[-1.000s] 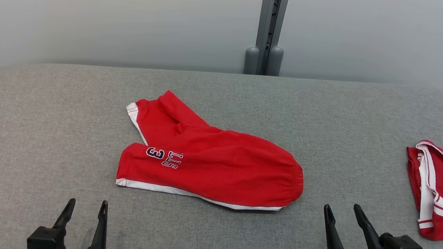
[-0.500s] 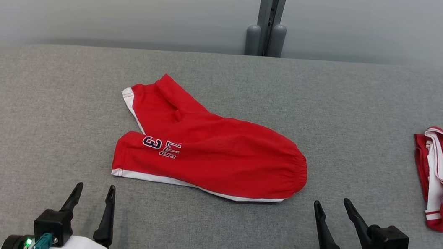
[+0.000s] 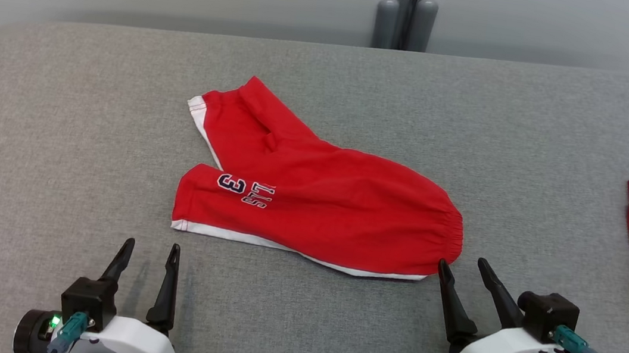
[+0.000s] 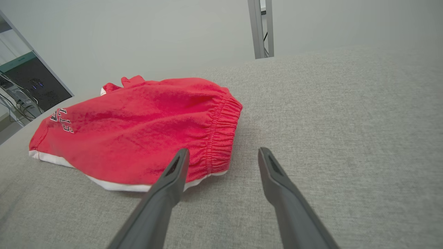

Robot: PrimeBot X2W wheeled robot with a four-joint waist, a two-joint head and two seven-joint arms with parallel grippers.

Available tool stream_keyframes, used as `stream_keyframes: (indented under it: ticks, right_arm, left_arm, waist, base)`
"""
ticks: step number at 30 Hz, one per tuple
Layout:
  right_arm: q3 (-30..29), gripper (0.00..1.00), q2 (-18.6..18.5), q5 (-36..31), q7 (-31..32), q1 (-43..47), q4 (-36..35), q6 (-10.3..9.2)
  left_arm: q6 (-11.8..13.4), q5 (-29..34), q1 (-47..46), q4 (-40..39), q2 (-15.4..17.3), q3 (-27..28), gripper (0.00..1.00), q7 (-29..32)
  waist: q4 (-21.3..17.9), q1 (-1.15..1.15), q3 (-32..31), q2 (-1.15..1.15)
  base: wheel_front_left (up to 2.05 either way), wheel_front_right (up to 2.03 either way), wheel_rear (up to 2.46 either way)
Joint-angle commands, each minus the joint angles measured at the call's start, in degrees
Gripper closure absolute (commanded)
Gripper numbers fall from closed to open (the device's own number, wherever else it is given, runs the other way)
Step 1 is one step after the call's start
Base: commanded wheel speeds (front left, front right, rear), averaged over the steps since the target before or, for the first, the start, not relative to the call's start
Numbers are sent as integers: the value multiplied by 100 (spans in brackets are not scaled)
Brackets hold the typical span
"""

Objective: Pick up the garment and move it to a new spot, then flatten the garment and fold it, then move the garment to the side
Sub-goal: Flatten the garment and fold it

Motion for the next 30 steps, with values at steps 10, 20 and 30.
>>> stream_keyframes:
  ticks: [10, 20, 30]
  right_arm:
    - [206, 80, -37, 305, -25, -372, 342, 0]
    - [-79, 100, -35, 127, -25, -685, 169, 0]
    - [-510, 3, -39, -547, -25, -1370, 1245, 0]
  left_arm:
    - [-42, 53, -108, -104, 21, 57, 0, -8]
    - [-59, 7, -152, -105, 23, -53, 0, -8]
    - [-5, -48, -174, -5, 20, -223, 0, -7]
  waist:
    - [221, 0, 160, 0]
    - [427, 0, 190, 0]
    - [667, 0, 185, 0]
  base:
    - [0, 0, 0]
    - [0, 0, 0]
    - [0, 0, 0]
